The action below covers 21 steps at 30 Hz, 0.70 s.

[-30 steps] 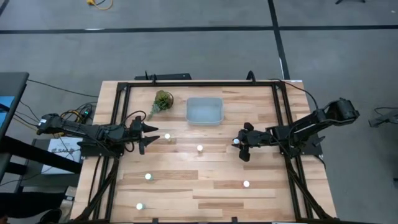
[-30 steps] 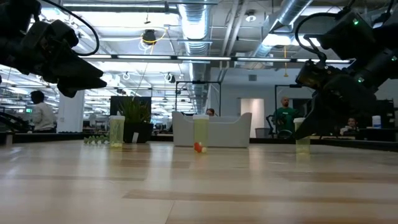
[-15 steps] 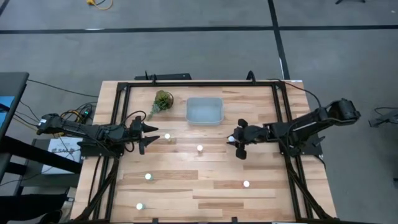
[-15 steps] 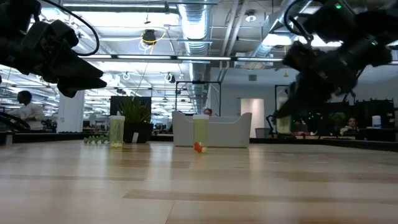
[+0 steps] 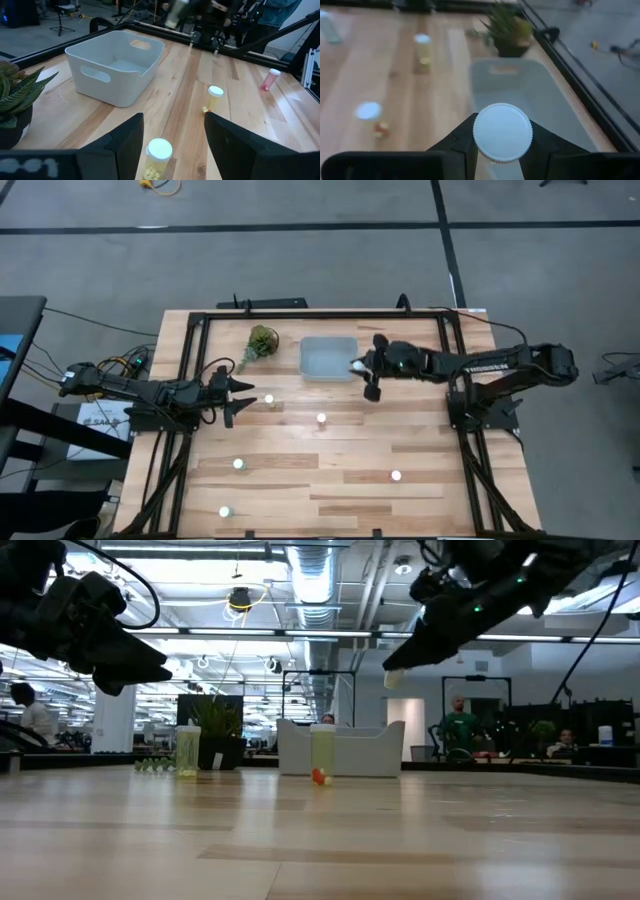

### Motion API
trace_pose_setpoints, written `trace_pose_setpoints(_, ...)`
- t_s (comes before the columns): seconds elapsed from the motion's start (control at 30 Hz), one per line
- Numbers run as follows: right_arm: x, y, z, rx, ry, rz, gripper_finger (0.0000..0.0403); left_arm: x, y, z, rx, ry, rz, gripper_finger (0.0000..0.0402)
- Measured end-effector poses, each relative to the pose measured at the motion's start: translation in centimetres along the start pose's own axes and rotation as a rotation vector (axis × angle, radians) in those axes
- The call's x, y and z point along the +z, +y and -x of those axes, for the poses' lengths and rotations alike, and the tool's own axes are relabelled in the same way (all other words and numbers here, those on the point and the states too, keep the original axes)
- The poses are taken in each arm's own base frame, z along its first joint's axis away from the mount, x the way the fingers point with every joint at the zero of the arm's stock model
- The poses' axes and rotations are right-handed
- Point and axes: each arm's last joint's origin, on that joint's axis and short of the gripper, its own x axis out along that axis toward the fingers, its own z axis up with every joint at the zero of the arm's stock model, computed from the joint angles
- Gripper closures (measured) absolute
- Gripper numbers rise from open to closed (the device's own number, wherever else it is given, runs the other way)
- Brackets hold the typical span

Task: Pick and place pill bottles into a basket
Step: Put the top right yellow pill bottle into the bin

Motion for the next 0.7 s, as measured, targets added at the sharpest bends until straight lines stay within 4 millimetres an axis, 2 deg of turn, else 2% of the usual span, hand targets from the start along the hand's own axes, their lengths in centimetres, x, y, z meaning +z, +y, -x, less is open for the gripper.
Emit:
trace_pose_setpoints(0.2,-0.2,-3.1,-2.4,0.008,0.041,-0.117,0.03,0.0,0.0,0.0,0.0,0.0,-0.002,0.0203)
trace_pose_setpoints(0.37,-0.8,-4.3,-5.6,0.048,0.109,-0.203,0.03,0.0,0.0,0.0,0.001,0.0,-0.01,0.0203)
trace_pose_setpoints(0.7,1.5,-6.1,-10.3,0.09,0.136,-0.243,0.03,0.0,0.0,0.0,0.0,0.001,-0.019,0.0203)
